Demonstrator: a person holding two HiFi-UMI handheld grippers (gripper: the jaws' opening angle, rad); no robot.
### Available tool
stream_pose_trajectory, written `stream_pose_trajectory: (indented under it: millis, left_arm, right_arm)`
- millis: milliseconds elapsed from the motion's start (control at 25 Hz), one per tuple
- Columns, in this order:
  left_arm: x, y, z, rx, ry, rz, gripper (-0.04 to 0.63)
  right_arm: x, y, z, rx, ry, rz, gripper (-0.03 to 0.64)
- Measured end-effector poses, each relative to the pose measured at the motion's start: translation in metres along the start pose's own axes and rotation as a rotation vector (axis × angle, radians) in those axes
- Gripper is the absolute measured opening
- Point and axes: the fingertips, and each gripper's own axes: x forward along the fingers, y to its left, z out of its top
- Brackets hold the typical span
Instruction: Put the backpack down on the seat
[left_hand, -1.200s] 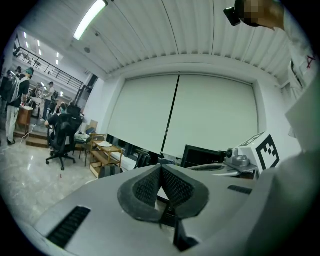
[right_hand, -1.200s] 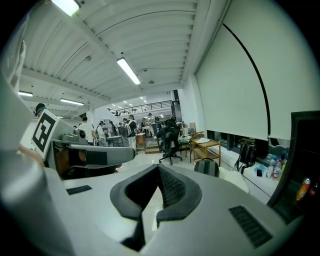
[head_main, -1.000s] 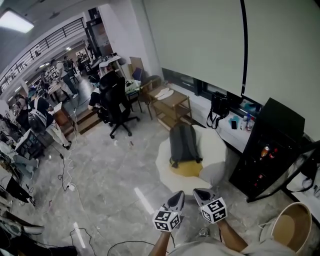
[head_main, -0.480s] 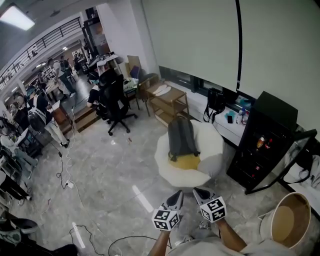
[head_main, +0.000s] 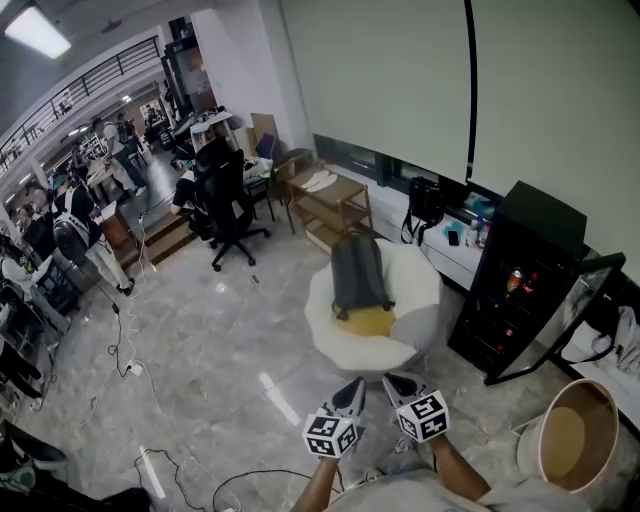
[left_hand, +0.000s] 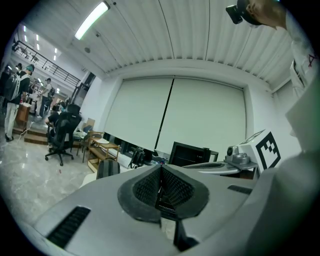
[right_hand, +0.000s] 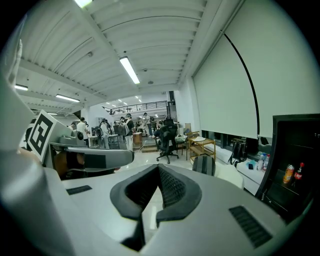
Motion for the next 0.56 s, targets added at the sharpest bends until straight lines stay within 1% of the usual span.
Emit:
stream_pose_trajectory:
  millis: [560]
  left_arm:
    - [-0.0075, -0.0068, -0.0037, -0.001, 0.006, -0.019, 0.031]
  right_arm:
    - [-0.0053, 0.0082, -0.0034, -0.010, 0.001, -0.006, 0.028]
